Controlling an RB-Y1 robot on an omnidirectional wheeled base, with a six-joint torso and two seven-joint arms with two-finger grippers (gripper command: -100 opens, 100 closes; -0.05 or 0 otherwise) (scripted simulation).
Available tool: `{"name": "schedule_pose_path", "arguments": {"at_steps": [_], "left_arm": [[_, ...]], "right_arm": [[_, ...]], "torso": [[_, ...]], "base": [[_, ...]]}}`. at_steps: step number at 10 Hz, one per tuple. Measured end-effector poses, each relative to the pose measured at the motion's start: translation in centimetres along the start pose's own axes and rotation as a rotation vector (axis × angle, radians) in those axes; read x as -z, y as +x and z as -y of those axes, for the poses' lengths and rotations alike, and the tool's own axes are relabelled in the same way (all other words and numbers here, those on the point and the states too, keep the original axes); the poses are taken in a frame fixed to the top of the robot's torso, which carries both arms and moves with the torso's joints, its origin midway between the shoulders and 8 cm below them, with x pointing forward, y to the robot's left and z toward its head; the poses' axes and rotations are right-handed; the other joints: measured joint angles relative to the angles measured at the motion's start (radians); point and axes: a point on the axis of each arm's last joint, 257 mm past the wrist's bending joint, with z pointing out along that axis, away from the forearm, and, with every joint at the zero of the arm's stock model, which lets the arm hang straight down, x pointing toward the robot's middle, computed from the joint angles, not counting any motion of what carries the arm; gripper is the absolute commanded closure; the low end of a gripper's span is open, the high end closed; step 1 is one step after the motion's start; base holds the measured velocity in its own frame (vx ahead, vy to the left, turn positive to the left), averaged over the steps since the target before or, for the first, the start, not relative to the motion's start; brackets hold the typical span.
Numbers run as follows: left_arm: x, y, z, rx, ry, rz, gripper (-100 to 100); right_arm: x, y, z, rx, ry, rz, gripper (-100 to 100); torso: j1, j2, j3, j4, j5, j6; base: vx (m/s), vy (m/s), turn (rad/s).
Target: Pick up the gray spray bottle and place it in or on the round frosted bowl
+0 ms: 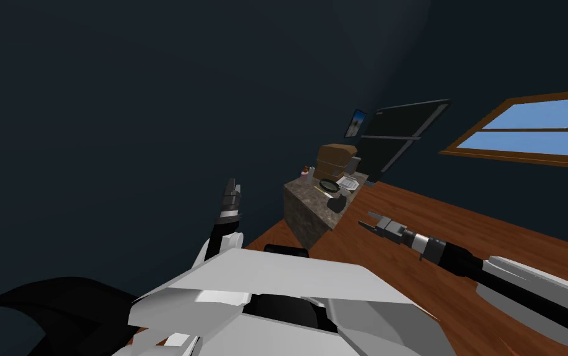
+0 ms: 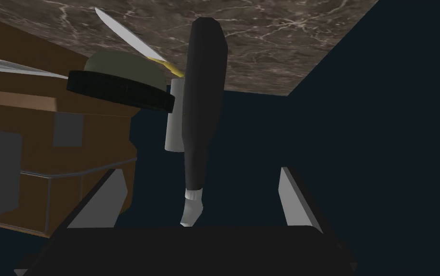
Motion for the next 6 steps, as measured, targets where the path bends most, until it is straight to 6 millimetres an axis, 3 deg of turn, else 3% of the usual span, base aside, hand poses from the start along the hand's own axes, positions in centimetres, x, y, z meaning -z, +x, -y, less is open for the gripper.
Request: {"name": "schedule_pose_path", "arguments": {"at_steps": [2,6], "left_arm": [[0.0,0.0,0.0,0.000,0.000,0.000,0],[0.0,0.0,0.0,0.000,0.000,0.000,0]], "right_arm": [[0.2,-0.4,2.2,-0.001,0.055,0.014,-100],[0.1,0.4,1.4,-0.060,0.028,0.002,-100]], "torso": [[-0.002,-0.003,-0.002,-0.001,0.000,-0.002],[-0.010,-0.008,-0.005,-0.002,-0.002,-0.002]], "base": [[0.014,0.013,0.212],[0.052,-0.062,0.287]]}}
